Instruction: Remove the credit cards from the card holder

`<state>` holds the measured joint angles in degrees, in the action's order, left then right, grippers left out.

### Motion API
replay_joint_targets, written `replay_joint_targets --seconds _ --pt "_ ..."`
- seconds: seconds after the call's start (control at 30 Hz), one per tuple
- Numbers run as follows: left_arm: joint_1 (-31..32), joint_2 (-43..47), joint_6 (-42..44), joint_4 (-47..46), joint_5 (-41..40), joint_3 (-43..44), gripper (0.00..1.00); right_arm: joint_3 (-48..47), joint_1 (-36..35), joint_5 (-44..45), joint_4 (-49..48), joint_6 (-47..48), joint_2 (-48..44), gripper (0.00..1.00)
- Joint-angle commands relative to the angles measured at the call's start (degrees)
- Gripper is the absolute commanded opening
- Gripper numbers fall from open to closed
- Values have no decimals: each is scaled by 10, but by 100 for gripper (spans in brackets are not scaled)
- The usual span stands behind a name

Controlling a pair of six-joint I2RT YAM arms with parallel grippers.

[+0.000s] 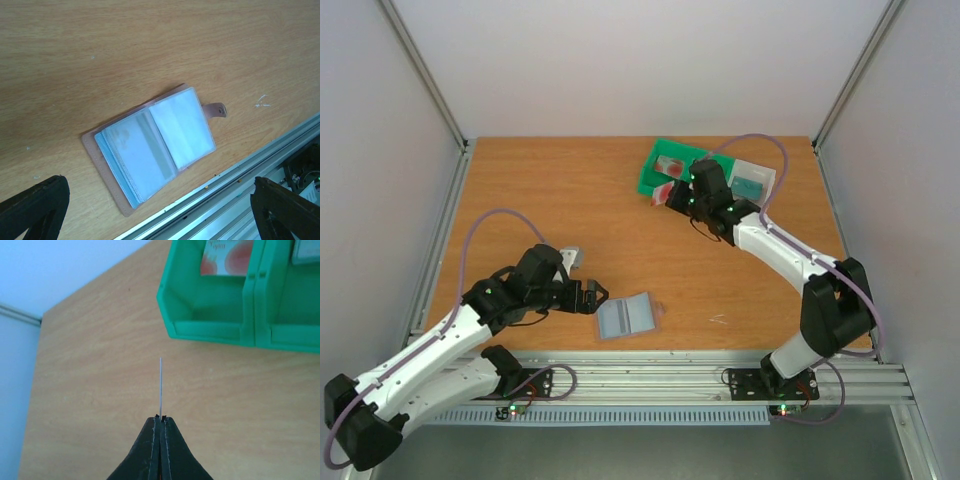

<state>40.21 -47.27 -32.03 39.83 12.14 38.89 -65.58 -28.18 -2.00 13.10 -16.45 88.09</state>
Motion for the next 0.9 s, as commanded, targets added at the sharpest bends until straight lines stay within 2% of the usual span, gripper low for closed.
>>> replay_joint_targets --seconds 0.0,0.23,0.6,0.87 --pt "0 -6 -11 -32 1 -13 99 -53 21 18 -57 -22 42 1" --pt "0 -10 -25 -46 19 -24 99 -109 51 38 -84 -36 125 1" --pt "-1 -28 -30 -46 34 -29 99 -218 98 -32 -91 -58 261 1" --pt "0 -27 -34 -47 34 -37 99 -279 110 -37 -71 -64 326 1"
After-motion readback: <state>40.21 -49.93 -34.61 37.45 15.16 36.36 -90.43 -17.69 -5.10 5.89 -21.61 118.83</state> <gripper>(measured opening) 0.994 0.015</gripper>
